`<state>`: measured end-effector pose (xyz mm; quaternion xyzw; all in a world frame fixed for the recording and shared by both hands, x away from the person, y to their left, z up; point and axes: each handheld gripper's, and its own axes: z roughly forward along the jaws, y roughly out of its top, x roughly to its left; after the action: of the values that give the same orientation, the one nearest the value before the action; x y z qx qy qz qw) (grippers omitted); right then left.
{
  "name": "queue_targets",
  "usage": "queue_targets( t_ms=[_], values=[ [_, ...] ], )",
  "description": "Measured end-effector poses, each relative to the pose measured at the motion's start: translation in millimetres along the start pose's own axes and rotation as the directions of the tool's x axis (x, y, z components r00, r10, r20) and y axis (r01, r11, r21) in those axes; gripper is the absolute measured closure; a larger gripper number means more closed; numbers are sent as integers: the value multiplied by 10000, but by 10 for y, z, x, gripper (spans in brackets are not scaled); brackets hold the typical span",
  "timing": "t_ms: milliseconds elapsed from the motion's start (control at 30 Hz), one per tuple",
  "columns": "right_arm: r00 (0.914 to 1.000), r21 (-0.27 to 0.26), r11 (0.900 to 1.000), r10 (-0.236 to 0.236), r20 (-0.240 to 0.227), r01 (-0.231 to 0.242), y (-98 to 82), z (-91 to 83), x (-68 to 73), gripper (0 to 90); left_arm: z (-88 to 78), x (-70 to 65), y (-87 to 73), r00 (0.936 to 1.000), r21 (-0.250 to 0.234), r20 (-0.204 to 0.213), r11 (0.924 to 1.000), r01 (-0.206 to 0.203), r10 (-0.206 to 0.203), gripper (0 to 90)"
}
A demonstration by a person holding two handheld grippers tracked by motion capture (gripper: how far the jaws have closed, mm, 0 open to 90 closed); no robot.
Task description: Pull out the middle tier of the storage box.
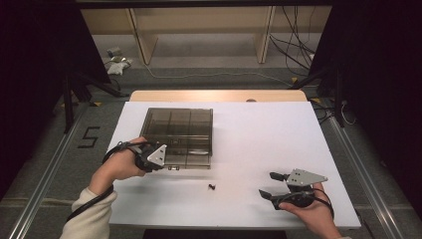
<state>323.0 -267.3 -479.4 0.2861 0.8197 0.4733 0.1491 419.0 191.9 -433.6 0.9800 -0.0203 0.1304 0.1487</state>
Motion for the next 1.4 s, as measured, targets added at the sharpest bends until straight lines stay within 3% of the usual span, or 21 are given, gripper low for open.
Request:
queue_targets(
  t_ms=[633, 1067, 1267, 1367, 1400],
  values=[
    [10000, 2, 10000, -19, 8, 19, 1, -4, 2, 274, -24, -14, 0, 10000, 38, -41, 10000, 75, -74, 826],
    [10000, -7, 10000, 3, -2, -3, 0, -3, -1, 274, -67, -19, -8, 9964, -217, -280, 9966, 793, -799, 678],
    [10000, -23, 10000, 21, -13, -21, -1, -5, -3, 275, -161, -54, -14, 9875, -715, -567, 9872, 1426, -1468, 588],
    [10000, -23, 10000, 24, -6, -24, 0, -6, -2, 274, -193, -87, -23, 9676, -1286, -601, 9632, 2362, -2453, 504],
    [10000, -11, 10000, 18, 8, -18, 1, -6, -1, 274, -209, -93, -28, 9651, -1403, -646, 9598, 2431, -2539, 474]
  ],
)
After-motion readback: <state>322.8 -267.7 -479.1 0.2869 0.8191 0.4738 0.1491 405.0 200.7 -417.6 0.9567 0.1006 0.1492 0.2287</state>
